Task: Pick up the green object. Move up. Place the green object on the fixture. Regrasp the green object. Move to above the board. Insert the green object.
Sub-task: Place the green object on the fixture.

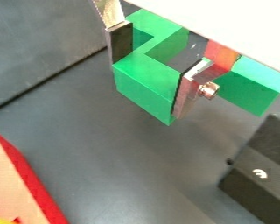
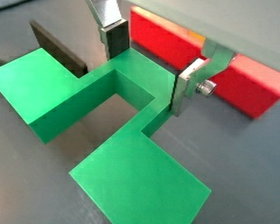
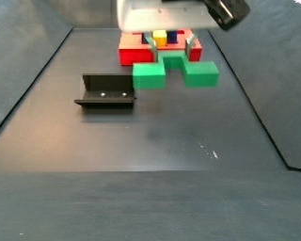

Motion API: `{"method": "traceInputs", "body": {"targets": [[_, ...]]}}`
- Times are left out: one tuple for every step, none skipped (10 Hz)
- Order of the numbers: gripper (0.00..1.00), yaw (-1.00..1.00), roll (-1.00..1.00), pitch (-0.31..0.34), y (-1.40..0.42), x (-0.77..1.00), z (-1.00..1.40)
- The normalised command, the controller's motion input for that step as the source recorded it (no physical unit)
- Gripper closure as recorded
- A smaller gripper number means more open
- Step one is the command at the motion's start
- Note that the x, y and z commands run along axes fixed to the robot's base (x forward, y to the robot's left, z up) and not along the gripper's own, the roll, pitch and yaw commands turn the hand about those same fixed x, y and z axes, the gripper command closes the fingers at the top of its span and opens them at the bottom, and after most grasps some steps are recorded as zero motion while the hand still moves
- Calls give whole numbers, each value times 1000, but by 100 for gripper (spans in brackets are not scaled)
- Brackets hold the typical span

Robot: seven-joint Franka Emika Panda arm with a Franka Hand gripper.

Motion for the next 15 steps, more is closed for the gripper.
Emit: {"method": "traceInputs", "body": {"targets": [[100,-66,-346,229,131,434,774],[100,0,-583,206,309,480,394],[100,0,-723,69,457,483,206],[100,0,-840,157,469,560,357],[100,6,-811,151,411,497,346],[100,0,-957,11,354,506,371],[100,0,-906,0,231,483,289],[100,0,-889,0,174,491,280],[100,0,-817,0,106,503,189],[100,0,-671,109,111,617,111],[100,0,-823,111,100,689,246],[100,0,-874,120,111,683,183],[100,-6,-906,63,103,629,83],[100,0,-931,0,183,463,-63],[100,0,-571,-83,117,389,-237]]}}
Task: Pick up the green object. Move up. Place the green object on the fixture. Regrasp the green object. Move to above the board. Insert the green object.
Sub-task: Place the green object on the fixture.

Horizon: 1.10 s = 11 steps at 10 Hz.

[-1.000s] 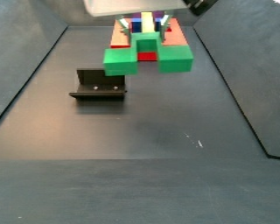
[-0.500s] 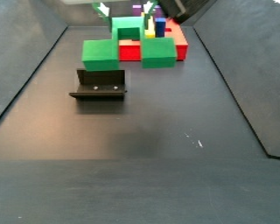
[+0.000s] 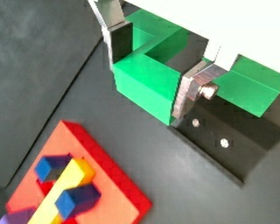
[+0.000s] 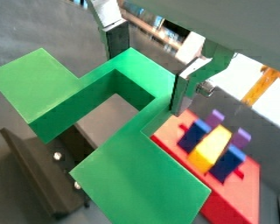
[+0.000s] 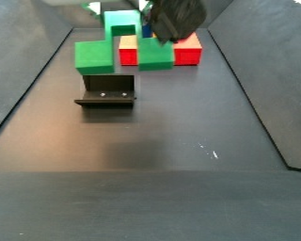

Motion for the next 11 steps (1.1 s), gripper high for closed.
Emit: {"method": "traceInputs", "body": {"targets": [[100,-17,-451,-191,74,346,-251],[100,-49,-391,-274,23,420,-311],[100,0,-100,-229,-69,380,-197],[100,57,0,-366,-200,211,-326],[100,0,0,-520,-237,231,-563],[100,0,-23,-403,-271,326,-663],[100,0,0,-280,-277,246,-557],[100,0,69,-120,-300,109,-446],[100,0,60,-51,-209,0,-257],[100,-9,117,-60,-174,0,-280],[100,-43,194,-60,-117,0,-363]]}}
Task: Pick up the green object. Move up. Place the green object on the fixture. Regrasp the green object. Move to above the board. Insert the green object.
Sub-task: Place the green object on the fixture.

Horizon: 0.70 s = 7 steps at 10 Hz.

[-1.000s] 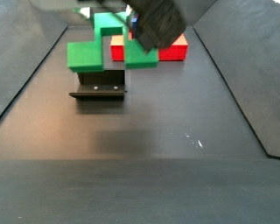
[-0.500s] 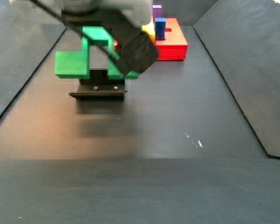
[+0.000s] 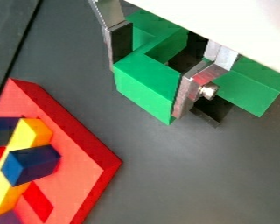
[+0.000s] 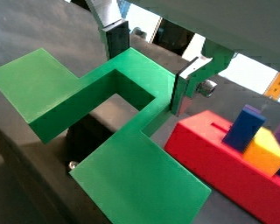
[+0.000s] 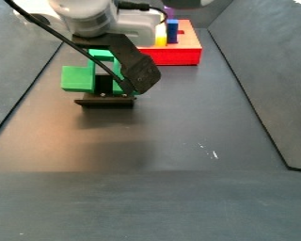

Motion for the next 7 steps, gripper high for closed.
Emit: {"method": "traceInputs", "body": {"targets": [[100,-74,109,-134,-9,0,-357],[100,-69,140,-117,0,0,-229],[100,-9,137,-17,0,0,-171],[100,0,57,0,0,0,-17],[100,0,3,0,0,0,-29],[100,0,6,0,0,0,0],[100,0,57,0,0,0,0]]}}
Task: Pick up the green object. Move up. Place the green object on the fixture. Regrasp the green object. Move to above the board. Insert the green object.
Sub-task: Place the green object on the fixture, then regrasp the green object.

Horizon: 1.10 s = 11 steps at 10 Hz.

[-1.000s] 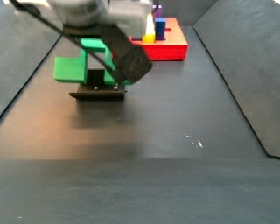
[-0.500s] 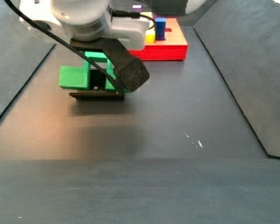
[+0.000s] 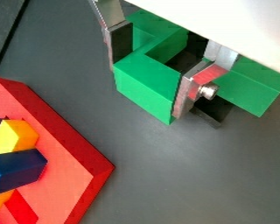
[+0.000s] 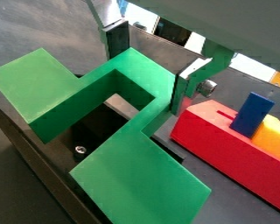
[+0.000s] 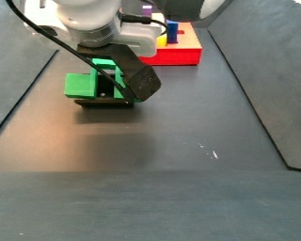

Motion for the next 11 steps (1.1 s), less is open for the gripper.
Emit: {"method": "traceInputs", "body": {"targets": [[0,0,0,0,0,0,0],[0,0,0,0,0,0,-31],[0,0,-660,-211,231,0,91],[0,0,-826,-431,391,-160,263],[0,0,-551,-894,197,-557,649],[0,-103,-37,-1000,0,-514,726],[0,-209,160,-954,0,-420,717],[0,-229,726,-657,-237,-163,677],[0,-269,1000,-163,-397,80,480],[0,-300,1000,0,-286,6,360],[0,-246,1000,149,-251,0,271]]}}
